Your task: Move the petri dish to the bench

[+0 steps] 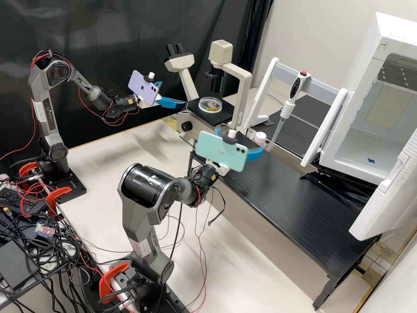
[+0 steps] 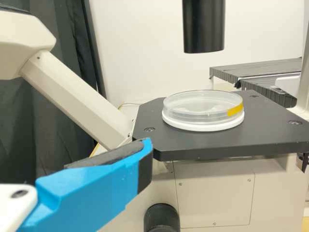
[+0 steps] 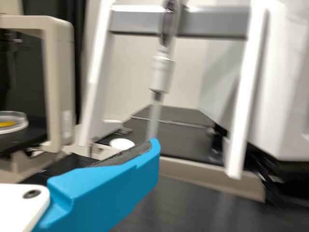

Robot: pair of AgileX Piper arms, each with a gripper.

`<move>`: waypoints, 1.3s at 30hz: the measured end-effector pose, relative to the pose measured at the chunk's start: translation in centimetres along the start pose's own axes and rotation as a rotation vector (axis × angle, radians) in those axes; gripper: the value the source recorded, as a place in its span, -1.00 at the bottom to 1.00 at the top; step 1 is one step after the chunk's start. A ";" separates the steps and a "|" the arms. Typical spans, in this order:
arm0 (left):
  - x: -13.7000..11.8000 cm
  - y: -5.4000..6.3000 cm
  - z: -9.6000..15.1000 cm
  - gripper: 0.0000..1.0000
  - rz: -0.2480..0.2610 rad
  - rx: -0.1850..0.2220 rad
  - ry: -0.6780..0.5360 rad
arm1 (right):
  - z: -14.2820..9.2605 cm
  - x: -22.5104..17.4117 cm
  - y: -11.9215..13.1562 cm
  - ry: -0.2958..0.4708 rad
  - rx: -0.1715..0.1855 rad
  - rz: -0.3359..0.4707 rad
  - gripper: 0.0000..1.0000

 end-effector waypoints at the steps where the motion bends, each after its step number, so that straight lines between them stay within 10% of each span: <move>1: 0.0 0.0 0.0 1.00 0.000 0.000 0.000 | -0.7 0.2 -0.3 0.009 -0.003 0.001 1.00; 12: 0.0 0.0 0.0 1.00 0.000 0.000 0.000 | -7.4 1.8 -2.7 0.155 -0.118 -0.017 1.00; 39: 0.0 0.0 0.0 1.00 0.000 0.000 0.000 | -10.5 8.1 -7.0 0.138 -0.142 -0.124 1.00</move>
